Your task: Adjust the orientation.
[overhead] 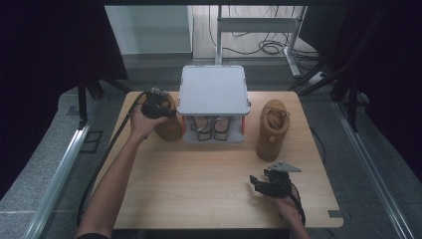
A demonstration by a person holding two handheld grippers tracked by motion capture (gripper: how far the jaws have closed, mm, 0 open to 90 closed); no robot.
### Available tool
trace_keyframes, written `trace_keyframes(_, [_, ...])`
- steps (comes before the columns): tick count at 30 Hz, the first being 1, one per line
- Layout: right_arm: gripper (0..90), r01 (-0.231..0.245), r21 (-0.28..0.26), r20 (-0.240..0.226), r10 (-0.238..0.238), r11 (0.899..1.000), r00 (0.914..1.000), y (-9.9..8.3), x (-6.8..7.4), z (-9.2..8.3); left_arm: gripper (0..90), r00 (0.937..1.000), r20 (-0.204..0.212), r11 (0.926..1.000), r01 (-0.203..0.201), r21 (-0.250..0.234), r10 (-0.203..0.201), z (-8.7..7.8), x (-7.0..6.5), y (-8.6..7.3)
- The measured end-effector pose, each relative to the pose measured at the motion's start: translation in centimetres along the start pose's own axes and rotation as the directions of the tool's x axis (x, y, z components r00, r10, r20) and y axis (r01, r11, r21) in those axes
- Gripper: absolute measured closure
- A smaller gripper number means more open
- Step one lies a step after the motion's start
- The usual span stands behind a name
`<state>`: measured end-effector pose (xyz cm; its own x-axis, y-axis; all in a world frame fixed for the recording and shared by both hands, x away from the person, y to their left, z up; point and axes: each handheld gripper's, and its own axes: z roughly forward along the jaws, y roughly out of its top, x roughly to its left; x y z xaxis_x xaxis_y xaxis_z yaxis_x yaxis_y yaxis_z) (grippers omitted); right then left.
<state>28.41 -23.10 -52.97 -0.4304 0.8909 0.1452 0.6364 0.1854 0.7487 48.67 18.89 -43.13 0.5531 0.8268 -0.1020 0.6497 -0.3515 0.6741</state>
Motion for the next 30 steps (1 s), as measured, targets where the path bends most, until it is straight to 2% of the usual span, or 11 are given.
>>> trace_keyframes(5, [35.0,0.0,-0.002,0.008,0.0,1.0,1.0,0.0,-0.1,0.0,73.9,1.0,-0.006,1.0,0.005,-0.008,-0.005,-0.5,0.1,-0.1])
trace_keyframes(9, [35.1,-0.006,0.002,0.011,0.006,1.0,0.9999,-0.1,-0.2,0.1,74.3,0.9994,0.014,0.999,0.031,-0.032,-0.031,-1.6,1.0,-0.1])
trace_keyframes(12, [35.1,-0.006,0.0,0.014,0.006,1.0,0.9999,-0.1,-0.2,0.2,74.6,0.9983,0.031,0.9971,0.05,-0.058,-0.048,-2.8,1.6,-0.4])
trace_keyframes(13, [35.1,-0.007,-0.001,0.015,0.007,1.0,0.9999,-0.1,-0.2,0.2,74.6,0.9976,0.046,0.995,0.055,-0.083,-0.051,-3.7,2.0,-0.6])
trace_keyframes(17, [35.1,-0.008,-0.001,0.017,0.008,1.0,0.9998,-0.1,-0.2,0.2,74.7,0.9975,0.056,0.9931,0.048,-0.107,-0.042,-5.1,2.1,-0.6])
trace_keyframes(20, [35.1,-0.007,-0.001,0.018,0.007,1.0,0.9998,-0.1,-0.2,0.2,74.9,0.9959,0.075,0.9893,0.06,-0.133,-0.05,-6.3,2.3,-0.5])
trace_keyframes(22, [35.1,-0.009,-0.002,0.019,0.009,1.0,0.9998,-0.1,-0.2,0.1,75.2,0.9932,0.094,0.9814,0.084,-0.173,-0.068,-7.8,2.9,-0.4])
trace_keyframes(23, [35.1,-0.009,-0.002,0.019,0.009,1.0,0.9998,-0.1,-0.2,0.1,75.3,0.9932,0.094,0.9814,0.084,-0.173,-0.068,-7.8,2.9,-0.4])
trace_keyframes(24, [35.1,-0.01,-0.005,0.021,0.01,1.0,0.9997,-0.1,-0.2,0.1,75.4,0.993,0.092,0.9753,0.091,-0.201,-0.074,-8.8,3.1,-0.3])
trace_keyframes(25, [35.2,-0.009,-0.005,0.022,0.009,1.0,0.9997,-0.1,-0.2,0.1,75.5,0.9931,0.092,0.9734,0.091,-0.211,-0.073,-9.3,3.2,-0.3])
trace_keyframes(30, [35.2,-0.011,-0.004,0.024,0.011,1.0,0.9997,-0.1,-0.2,0.2,75.7,0.995,0.083,0.9713,0.073,-0.226,-0.055,-10.9,3.0,0.1])
